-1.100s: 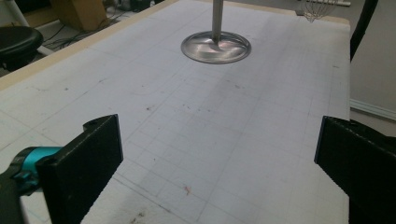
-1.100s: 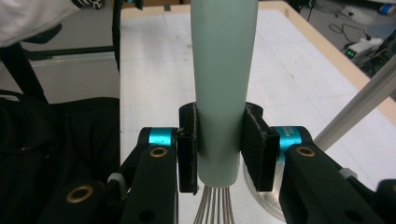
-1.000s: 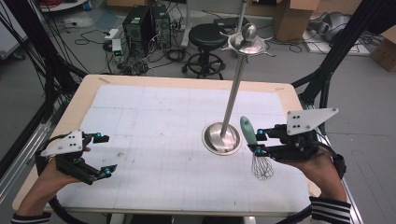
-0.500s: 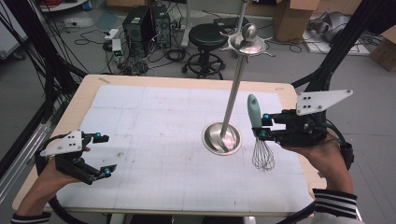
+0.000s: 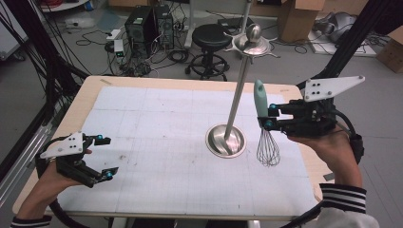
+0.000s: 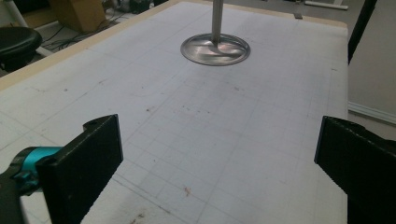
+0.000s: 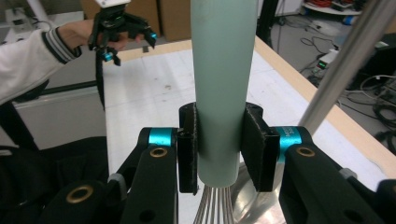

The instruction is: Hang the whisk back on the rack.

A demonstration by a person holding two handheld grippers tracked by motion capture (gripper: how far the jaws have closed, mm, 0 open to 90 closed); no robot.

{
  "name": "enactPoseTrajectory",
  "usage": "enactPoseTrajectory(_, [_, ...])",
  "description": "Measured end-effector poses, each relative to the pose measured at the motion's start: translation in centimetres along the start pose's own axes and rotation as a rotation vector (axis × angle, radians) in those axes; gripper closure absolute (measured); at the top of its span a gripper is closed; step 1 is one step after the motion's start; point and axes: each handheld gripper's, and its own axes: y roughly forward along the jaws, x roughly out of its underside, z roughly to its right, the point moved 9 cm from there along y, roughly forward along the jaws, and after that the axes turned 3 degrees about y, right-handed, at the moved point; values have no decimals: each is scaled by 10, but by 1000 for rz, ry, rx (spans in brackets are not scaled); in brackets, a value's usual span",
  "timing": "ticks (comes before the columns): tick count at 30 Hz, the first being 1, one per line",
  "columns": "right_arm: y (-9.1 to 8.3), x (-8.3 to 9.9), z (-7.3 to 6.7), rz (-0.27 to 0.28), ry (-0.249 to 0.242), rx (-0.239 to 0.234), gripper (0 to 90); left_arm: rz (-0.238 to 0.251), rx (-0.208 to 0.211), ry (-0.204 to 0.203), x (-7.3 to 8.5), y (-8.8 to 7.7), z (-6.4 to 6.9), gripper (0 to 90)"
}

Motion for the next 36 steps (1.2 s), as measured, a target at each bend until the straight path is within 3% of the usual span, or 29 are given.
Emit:
enactPoseTrajectory(15, [3,-19,14,18,26,55,694,0,2,2,0,1,1,17])
enactPoseTrajectory(36, [17,-27,33,37,62,116,694,9,7,-9,0,0,-2,17])
